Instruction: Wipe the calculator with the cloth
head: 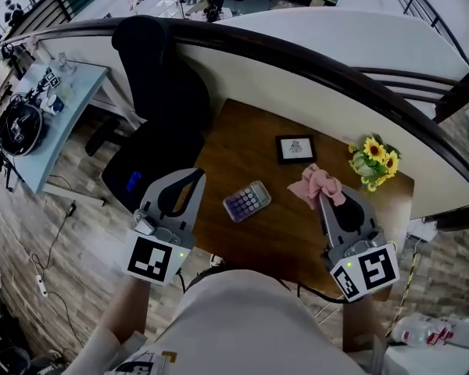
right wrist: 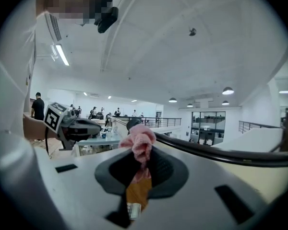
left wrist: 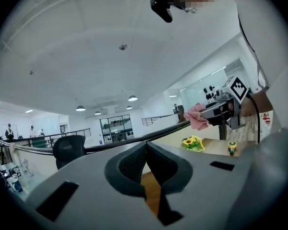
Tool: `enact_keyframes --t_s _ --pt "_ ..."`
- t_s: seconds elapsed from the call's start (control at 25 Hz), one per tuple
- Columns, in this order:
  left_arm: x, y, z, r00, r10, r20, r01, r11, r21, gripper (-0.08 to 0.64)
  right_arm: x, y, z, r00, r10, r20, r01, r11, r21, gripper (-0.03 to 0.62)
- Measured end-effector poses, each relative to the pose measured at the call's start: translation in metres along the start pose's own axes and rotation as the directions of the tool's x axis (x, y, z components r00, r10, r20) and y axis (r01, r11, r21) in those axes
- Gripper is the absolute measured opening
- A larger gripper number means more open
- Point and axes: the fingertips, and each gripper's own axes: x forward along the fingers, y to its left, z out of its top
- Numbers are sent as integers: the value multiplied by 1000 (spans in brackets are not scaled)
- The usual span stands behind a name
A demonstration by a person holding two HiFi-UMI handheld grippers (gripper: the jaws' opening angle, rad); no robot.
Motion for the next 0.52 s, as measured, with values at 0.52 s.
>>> enact_keyframes --t_s 0.52 --pt "6 -5 15 999 -22 31 22 1000 -3 5 -10 -6 7 998 -50 26 51 998 -32 49"
